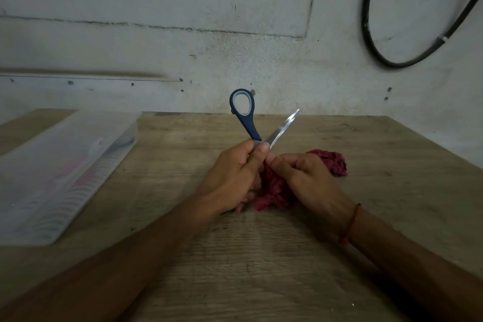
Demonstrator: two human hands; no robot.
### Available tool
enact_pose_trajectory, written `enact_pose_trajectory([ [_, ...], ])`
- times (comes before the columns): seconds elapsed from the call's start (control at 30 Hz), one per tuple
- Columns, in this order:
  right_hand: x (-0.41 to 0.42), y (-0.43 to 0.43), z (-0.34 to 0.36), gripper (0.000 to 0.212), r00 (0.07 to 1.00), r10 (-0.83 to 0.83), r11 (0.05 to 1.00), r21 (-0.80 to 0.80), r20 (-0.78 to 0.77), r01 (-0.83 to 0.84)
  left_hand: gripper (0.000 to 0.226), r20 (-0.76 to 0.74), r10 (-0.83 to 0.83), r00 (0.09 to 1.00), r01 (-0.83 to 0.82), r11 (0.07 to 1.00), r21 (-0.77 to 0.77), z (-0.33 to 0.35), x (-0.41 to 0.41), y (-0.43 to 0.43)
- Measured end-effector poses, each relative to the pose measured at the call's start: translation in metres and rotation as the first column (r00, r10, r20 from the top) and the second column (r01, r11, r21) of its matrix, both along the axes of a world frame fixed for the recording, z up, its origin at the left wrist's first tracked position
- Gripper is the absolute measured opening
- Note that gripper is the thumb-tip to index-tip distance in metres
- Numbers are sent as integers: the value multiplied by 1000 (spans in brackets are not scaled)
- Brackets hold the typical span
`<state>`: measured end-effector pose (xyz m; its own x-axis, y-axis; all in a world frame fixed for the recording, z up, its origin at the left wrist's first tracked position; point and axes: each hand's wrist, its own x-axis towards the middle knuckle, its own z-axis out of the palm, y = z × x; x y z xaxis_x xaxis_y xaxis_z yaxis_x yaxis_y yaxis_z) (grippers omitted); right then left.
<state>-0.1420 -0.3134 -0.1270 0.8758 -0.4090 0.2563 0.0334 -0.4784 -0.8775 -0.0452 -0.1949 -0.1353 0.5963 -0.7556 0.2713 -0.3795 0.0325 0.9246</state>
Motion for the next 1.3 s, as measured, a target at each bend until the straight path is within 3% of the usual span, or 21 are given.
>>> enact_pose_trajectory([
  [0.23,-5,-5,2,24,999,39,991,128,-23,-36,25,25,53,998,-54,997,49,1,-1,-4],
  [0.33,-7,-6,3,23,996,40,992,126,-77,-30,23,66,39,997,-44,997,71,0,0,-4],
  [0.53,-4,-1,5,30,998,-61,983,174,24,56,34,39,59,997,-59,998,-8,0,0,-3],
  [0.77,-7,-6,1,18,1000,11,993,122,-11,-9,35,22,70,997,-70,998,3,1,3,-5],
  [0.97,-13,-12,2,21,984,162,959,247,-77,-138,31,67,98,993,-99,995,23,1,6,-7],
  [1.13,-12,-6,4,18,1000,8,992,126,-17,-6,30,72,120,990,-119,993,-10,-2,6,-6],
  [1.3,-10,-7,1,40,996,-45,998,-40,73,48,35,70,131,989,-132,991,7,-1,7,-3],
])
